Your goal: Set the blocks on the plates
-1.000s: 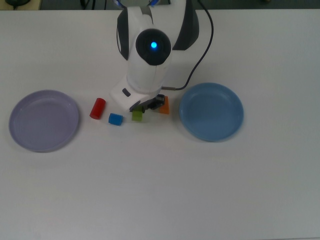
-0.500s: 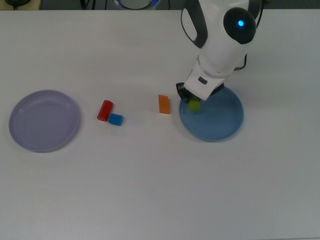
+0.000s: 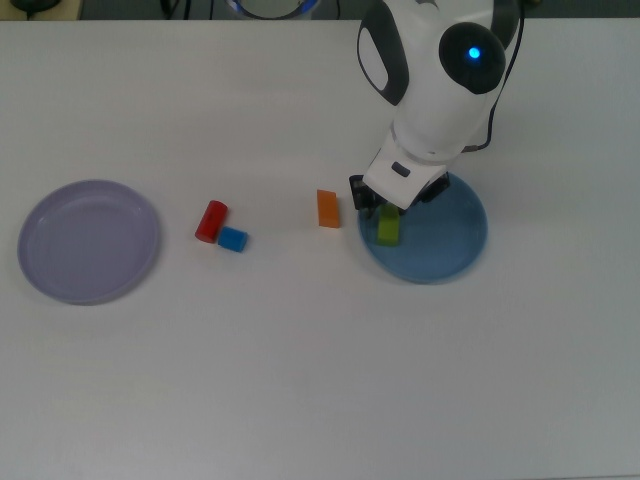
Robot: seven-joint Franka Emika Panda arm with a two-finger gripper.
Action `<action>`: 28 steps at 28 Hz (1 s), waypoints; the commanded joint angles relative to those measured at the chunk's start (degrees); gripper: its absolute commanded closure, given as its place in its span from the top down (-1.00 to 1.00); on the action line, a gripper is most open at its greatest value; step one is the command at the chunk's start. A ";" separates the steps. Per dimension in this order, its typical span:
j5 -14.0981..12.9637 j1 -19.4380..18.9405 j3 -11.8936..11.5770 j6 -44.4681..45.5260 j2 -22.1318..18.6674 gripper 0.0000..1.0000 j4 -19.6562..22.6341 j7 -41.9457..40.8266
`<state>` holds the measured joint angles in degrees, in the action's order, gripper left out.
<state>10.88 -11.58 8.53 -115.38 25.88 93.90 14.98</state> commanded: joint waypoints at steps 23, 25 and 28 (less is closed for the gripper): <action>1.16 7.36 -1.50 -7.75 -8.66 0.77 16.14 -6.10; 1.24 7.36 -1.50 -7.93 -7.96 0.69 16.14 -6.10; 1.24 7.36 -1.50 -8.63 -7.60 0.41 16.14 -6.10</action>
<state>10.93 -4.26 7.18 -121.65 19.51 107.76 9.47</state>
